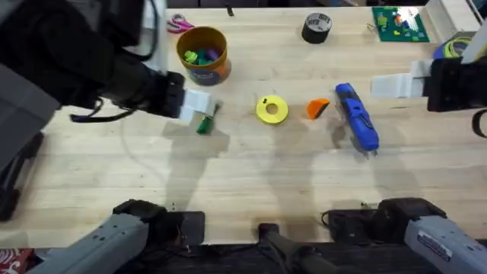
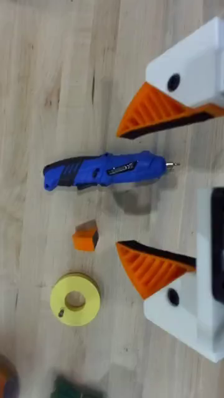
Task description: Pick up the gripper from the table and insert it into the empty holder that is missing its gripper. Then pick up a screw, insert it into the mounting hole, and use the screwdriver to tighten it. Finally, clean up the table by picking up the vegetable and placing it into the bucket.
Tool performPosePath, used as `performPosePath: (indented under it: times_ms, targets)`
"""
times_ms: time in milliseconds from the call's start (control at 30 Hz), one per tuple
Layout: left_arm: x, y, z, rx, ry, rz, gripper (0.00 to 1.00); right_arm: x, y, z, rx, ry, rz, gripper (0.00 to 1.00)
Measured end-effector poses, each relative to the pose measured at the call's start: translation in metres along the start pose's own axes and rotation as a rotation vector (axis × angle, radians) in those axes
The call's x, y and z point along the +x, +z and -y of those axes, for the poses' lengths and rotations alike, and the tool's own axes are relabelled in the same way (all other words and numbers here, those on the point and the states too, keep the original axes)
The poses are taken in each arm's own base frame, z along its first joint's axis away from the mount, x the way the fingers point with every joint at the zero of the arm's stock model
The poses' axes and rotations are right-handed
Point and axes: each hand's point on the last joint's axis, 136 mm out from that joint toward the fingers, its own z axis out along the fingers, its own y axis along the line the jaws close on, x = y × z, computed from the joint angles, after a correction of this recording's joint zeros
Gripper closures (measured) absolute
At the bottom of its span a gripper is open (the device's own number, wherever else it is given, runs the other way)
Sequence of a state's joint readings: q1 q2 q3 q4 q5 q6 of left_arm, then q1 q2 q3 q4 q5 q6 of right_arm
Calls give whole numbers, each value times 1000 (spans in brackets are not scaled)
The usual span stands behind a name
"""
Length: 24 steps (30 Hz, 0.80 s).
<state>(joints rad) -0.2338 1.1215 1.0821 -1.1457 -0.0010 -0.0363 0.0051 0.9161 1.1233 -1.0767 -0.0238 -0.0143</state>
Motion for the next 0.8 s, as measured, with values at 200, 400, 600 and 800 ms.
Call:
performPosePath:
  times_ms: [200, 400, 600, 800]
  targets:
    - [6, 9, 18, 8, 30, -56, 16, 0, 0, 0, 0, 0, 0, 5]
    - [4, 31, 18, -10, 20, -117, 15, 0, 0, 0, 0, 0, 0, 5]
    - [1, 63, 18, -20, 18, -144, 15, 0, 0, 0, 0, 0, -1, 5]
    - [7, 93, 21, -11, 27, -180, 16, 0, 0, 0, 0, 0, 0, 5]
